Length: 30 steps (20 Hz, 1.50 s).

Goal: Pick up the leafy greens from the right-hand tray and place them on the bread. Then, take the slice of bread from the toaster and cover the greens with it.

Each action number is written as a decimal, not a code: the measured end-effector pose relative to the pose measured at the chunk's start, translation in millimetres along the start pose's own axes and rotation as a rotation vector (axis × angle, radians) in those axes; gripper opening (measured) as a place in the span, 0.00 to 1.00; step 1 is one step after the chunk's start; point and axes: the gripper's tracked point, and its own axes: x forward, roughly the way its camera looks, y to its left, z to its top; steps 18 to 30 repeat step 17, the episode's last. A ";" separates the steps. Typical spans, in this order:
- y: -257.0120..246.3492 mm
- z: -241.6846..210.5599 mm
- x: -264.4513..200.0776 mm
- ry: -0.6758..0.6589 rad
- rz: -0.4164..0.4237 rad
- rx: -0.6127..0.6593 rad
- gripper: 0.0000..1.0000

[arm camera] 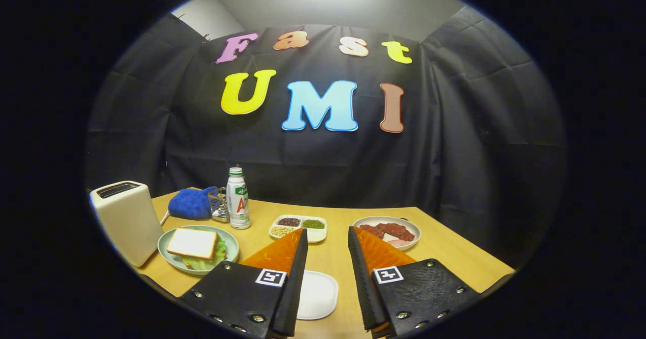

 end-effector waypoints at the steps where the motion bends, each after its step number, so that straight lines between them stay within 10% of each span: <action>1: -14.5 2.8 -4.2 -0.005 -0.018 -0.004 0.49; 17: -207.9 -20.4 -30.9 0.007 -0.024 0.089 0.49; 30: -207.9 -20.4 -30.9 0.007 -0.024 0.089 0.49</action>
